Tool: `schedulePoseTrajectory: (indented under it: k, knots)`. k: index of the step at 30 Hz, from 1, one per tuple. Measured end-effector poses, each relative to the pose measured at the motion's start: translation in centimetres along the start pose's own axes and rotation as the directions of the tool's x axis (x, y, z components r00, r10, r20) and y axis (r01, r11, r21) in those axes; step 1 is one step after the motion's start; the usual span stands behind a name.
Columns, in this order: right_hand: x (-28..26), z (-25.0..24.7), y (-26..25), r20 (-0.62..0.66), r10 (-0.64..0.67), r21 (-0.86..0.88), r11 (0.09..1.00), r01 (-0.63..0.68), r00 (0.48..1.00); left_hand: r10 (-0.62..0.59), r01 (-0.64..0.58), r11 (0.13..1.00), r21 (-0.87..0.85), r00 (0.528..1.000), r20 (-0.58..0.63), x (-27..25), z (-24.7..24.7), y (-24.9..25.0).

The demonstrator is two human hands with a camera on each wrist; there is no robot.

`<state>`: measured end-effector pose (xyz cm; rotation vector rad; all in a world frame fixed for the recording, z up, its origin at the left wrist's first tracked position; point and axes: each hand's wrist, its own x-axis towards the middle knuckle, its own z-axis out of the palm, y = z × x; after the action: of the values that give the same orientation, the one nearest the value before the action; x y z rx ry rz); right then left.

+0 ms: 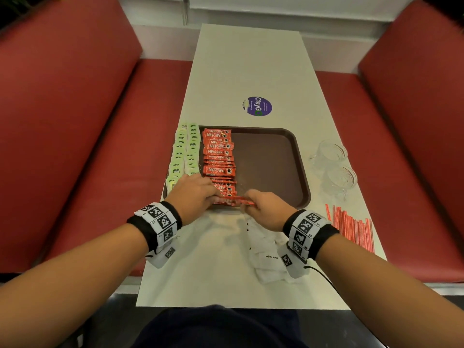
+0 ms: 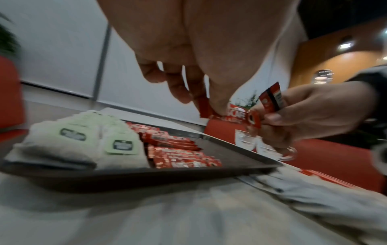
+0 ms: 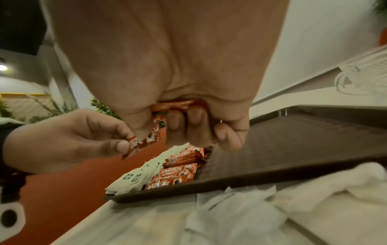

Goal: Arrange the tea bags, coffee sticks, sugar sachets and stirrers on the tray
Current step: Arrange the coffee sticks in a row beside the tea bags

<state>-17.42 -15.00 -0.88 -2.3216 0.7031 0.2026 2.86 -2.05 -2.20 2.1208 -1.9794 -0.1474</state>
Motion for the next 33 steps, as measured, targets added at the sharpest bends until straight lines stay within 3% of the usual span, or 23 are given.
schedulePoseTrajectory:
  k: [2, 4, 7, 17, 21, 26, 29, 33]
  knots:
    - [0.4, -0.5, 0.1, -0.025, 0.069, 0.093, 0.993, -0.066, 0.997, -0.135, 0.134, 0.99, 0.033, 0.99, 0.032, 1.0, 0.0, -0.9]
    - [0.5, -0.9, 0.1, -0.037, 0.091, 0.157, 0.984, -0.084, 0.995, -0.193, 0.177, 0.975, 0.133, 0.974, 0.117, 1.7, 0.5, -1.4]
    - [0.7, -1.4, 0.1, -0.023, 0.09, 0.167, 0.982, -0.085, 0.996, -0.193, 0.164, 0.975, 0.15, 0.96, 0.201, 2.1, 1.8, -1.4]
    - [2.2, -1.2, 0.8, 0.018, 0.073, 0.065, 0.995, -0.074, 0.997, -0.245, 0.198, 0.954, 0.225, 0.947, 0.209, 3.2, 2.5, -1.8]
    - [2.7, -1.3, 0.8, 0.022, 0.072, 0.019, 0.997, -0.072, 0.997, -0.238, 0.213, 0.967, 0.143, 0.953, 0.186, 3.6, 2.1, -1.8]
    - [3.5, -1.2, 0.6, 0.015, 0.041, 0.025, 0.999, -0.041, 0.999, -0.118, 0.122, 0.981, -0.151, 0.992, 0.035, 4.1, 0.9, -1.1]
    - [4.1, -1.0, -0.1, -0.013, -0.013, 0.02, 1.0, 0.013, 1.0, -0.036, 0.051, 0.983, -0.175, 0.996, 0.084, 4.1, 0.1, 0.1]
    - [4.3, -1.0, -1.1, -0.04, -0.045, 0.021, 0.999, 0.046, 0.998, -0.06, 0.085, 0.975, -0.208, 0.991, 0.122, 4.0, -0.1, 0.3]
